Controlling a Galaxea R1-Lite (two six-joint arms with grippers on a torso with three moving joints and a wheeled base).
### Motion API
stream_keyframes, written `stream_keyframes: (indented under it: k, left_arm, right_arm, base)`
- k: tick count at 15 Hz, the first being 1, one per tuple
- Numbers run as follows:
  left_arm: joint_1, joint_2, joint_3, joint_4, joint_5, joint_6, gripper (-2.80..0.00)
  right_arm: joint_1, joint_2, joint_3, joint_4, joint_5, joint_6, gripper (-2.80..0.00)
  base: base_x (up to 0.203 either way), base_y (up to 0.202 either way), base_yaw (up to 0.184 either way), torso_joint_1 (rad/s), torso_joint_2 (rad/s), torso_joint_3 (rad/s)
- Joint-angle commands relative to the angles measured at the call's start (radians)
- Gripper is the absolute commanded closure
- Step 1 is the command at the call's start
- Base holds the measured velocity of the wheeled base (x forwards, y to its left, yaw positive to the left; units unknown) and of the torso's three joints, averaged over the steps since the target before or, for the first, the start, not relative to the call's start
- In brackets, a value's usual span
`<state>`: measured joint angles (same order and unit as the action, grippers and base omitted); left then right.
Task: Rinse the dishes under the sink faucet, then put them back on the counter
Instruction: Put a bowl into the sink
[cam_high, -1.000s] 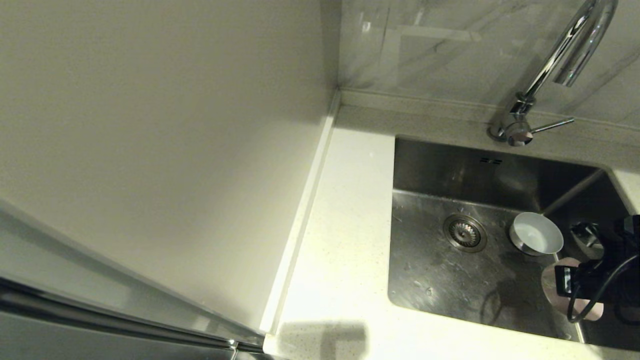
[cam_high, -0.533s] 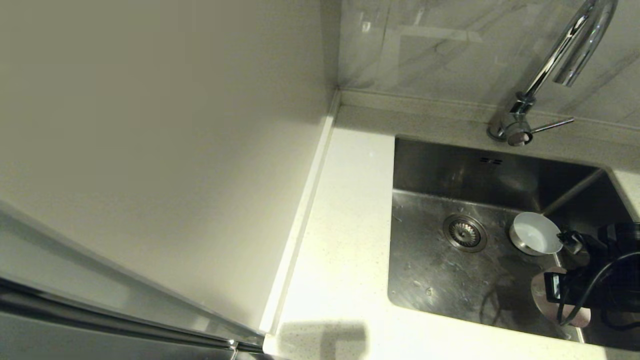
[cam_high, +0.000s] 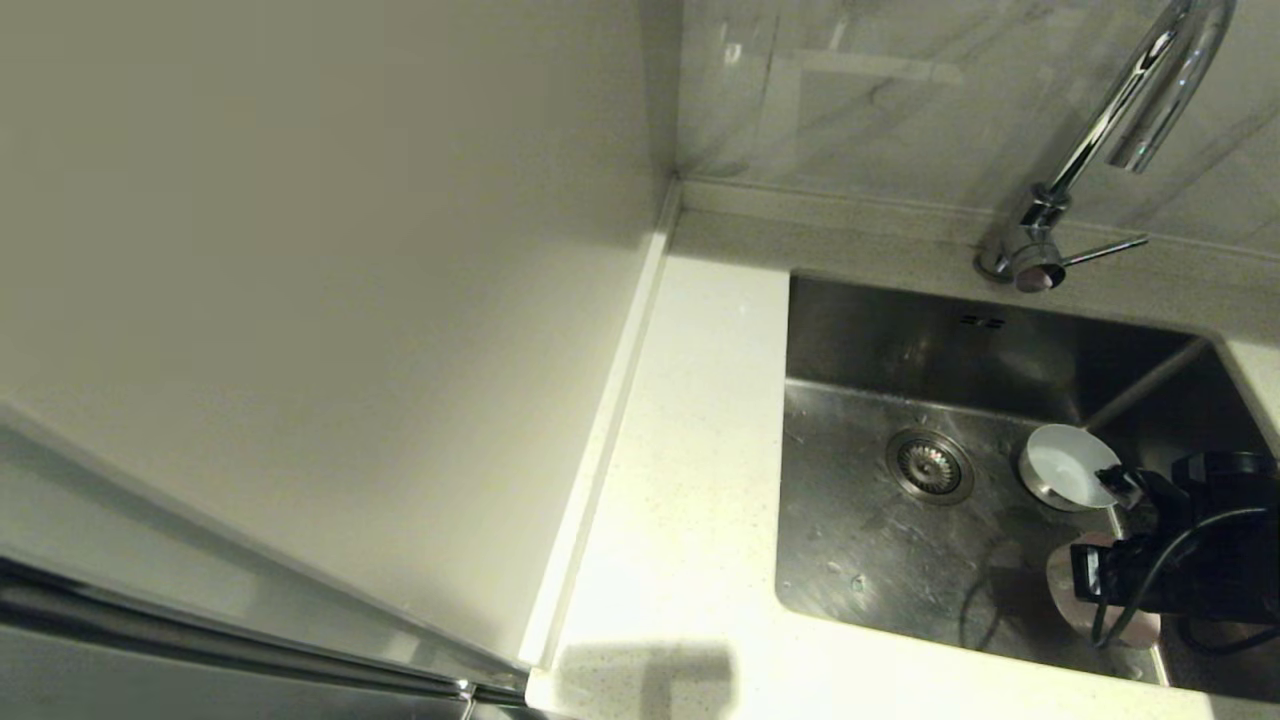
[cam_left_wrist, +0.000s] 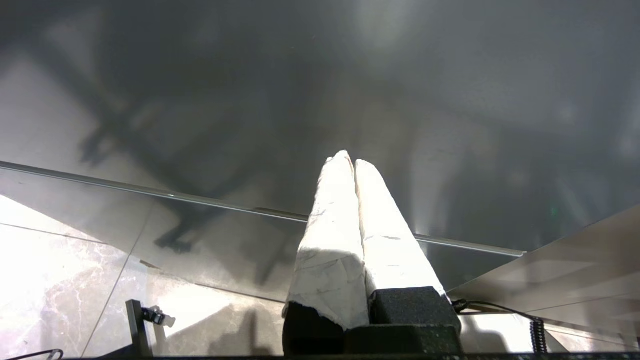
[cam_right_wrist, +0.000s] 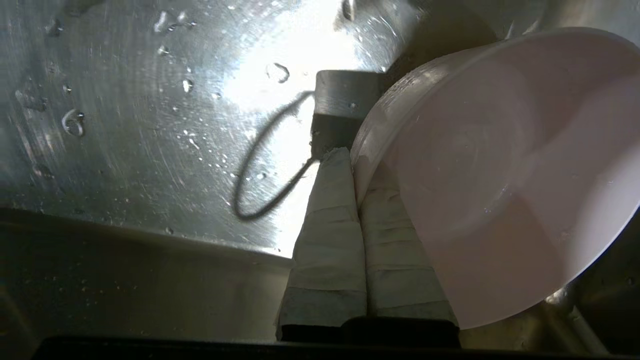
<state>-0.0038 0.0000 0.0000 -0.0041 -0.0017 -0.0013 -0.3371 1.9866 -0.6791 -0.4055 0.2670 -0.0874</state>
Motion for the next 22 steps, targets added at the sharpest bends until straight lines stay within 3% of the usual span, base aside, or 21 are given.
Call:
stream_keyframes:
  k: [1,5,8,10,13,17,22]
  left_arm:
    - [-0.001,0.000,0.003,-0.001,0.000,0.000,0.00]
    - [0.000,0.000,0.003,-0.001,0.000,0.000,0.00]
    - [0.001,0.000,0.003,-0.001,0.000,0.000,0.00]
    - [0.000,0.000,0.003,-0.001,0.000,0.000,0.00]
    - [0.000,0.000,0.003,-0.001,0.000,0.000,0.00]
    - [0.001,0.000,0.003,-0.001,0.000,0.000,0.00]
    - [-0.001,0.000,0.003,-0.001,0.000,0.000,0.00]
  right_arm:
    - [0.034,-0.055,0.006,-0.002,0.001,0.001,0.00]
    - [0.228,-0.111,0.006,-0.008,-0.001,0.022,0.00]
    - [0.332,-0.059,-0.001,-0.108,-0.021,0.019,0.00]
    - [0.379,0.022,-0.009,-0.242,-0.099,0.017,0.00]
    - [0.446,0.164,-0.026,-0.476,-0.279,0.002,0.00]
    - [0.468,0.290,-0.093,-0.703,-0.490,-0.099,0.00]
    - [0.466,0.326,-0.108,-0.728,-0.593,-0.133,0.00]
  base:
    - [0.000,0.000,0.000,0.000,0.00,0.000]
    - [0.000,0.000,0.000,0.000,0.00,0.000]
    - [0.000,0.000,0.000,0.000,0.00,0.000]
    - [0.000,0.000,0.000,0.000,0.00,0.000]
    - [0.000,0.000,0.000,0.000,0.00,0.000]
    - [0.000,0.000,0.000,0.000,0.00,0.000]
    - [0.000,0.000,0.000,0.000,0.00,0.000]
